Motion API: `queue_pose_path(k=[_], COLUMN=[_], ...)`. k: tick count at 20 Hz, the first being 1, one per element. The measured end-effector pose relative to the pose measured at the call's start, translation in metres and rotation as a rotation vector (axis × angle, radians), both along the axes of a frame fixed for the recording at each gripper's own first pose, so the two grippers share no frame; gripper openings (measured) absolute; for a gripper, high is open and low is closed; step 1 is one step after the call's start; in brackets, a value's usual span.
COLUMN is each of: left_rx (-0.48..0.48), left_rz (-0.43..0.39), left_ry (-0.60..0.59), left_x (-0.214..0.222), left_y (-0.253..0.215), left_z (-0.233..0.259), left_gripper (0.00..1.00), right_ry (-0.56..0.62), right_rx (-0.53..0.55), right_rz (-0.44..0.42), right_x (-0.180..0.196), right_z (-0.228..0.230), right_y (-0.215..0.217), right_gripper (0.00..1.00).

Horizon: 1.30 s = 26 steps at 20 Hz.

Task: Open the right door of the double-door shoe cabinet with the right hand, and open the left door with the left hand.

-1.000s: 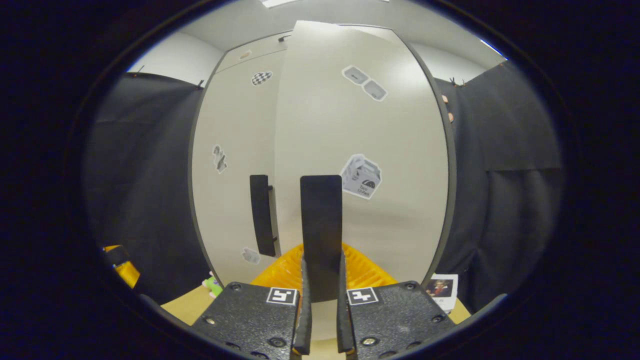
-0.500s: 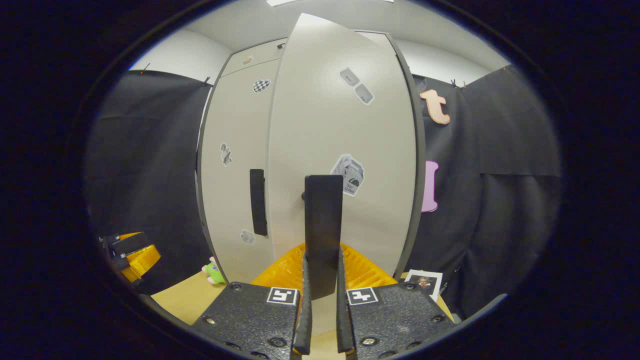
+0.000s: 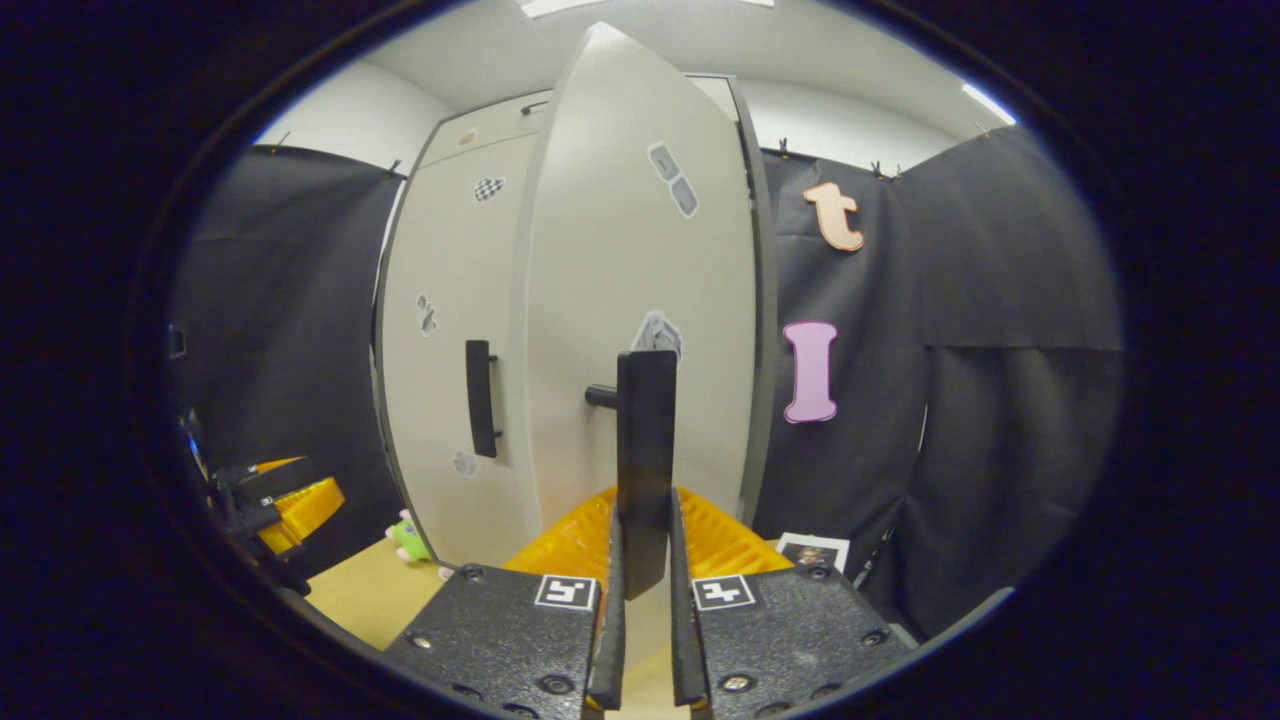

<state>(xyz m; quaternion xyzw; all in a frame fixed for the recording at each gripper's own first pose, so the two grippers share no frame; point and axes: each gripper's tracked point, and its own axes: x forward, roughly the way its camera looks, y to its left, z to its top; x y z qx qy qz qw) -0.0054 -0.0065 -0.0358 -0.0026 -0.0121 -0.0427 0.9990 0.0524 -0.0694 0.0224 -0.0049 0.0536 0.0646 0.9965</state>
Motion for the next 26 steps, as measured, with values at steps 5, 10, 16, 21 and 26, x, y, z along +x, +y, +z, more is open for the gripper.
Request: queue_pose_path(k=[5, 10, 16, 21, 26], left_rx=[-0.011, -0.006, -0.008, -0.007, -0.002], left_rz=[-0.025, -0.022, -0.013, -0.012, -0.016], left_ry=[-0.009, -0.002, -0.007, -0.013, 0.002], left_x=[0.001, 0.004, 0.004, 0.003, 0.0], left_y=[-0.009, -0.005, -0.001, 0.0, -0.003], left_z=[0.0, -0.003, -0.004, -0.006, -0.006], left_gripper=[0.95, 0.95, 0.95, 0.95, 0.95], right_ry=[-0.011, -0.031, -0.043, -0.053, -0.042], right_rx=[-0.024, 0.009, -0.016, 0.028, -0.016], right_rz=[-0.041, -0.09, -0.193, -0.217, -0.247], right_x=[-0.006, -0.01, -0.012, -0.01, -0.032], right_z=[-0.001, -0.001, -0.003, -0.005, -0.003], right_y=[-0.015, -0.039, -0.085, -0.116, -0.122], right_gripper=[0.19, 0.15, 0.05, 0.04, 0.04])
